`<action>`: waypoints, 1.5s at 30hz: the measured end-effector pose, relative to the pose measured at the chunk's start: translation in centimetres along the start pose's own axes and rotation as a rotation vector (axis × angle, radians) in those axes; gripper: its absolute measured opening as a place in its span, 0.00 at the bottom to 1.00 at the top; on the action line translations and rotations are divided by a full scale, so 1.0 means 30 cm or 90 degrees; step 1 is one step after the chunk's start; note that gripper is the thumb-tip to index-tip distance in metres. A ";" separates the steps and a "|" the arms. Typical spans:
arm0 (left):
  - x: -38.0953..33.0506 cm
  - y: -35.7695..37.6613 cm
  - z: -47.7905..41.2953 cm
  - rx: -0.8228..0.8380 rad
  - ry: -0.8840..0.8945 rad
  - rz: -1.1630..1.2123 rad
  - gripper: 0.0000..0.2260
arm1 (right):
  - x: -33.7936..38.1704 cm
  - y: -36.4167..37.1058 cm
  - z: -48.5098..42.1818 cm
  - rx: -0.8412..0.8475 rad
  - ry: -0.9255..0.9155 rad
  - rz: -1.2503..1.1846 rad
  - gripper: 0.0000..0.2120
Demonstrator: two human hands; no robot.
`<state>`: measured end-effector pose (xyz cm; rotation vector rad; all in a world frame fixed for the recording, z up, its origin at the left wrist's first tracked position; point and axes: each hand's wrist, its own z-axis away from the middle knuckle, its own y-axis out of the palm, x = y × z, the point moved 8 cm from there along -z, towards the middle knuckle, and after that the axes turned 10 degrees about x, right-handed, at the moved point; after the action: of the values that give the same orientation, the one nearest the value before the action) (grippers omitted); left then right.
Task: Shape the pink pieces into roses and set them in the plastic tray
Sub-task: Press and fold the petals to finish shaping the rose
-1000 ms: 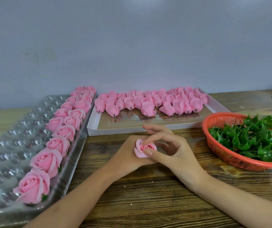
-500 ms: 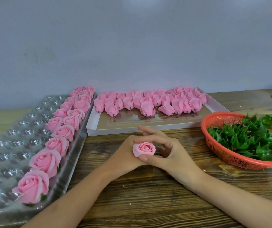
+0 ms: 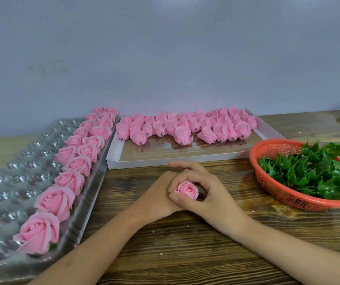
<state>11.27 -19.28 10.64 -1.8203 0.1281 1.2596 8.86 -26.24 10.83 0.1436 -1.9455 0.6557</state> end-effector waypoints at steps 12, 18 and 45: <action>0.003 0.006 0.000 0.012 0.003 0.032 0.15 | 0.013 -0.004 -0.003 -0.003 -0.030 -0.025 0.06; -0.013 -0.016 0.004 -0.017 0.053 0.042 0.11 | 0.000 -0.011 -0.003 -0.011 -0.019 -0.034 0.16; 0.015 -0.030 0.014 -0.043 0.034 0.125 0.08 | -0.018 -0.060 0.018 -0.149 0.038 0.034 0.17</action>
<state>11.66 -18.26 10.78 -1.9373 0.3039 1.3643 9.37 -28.13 10.86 -0.0720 -1.9579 0.4576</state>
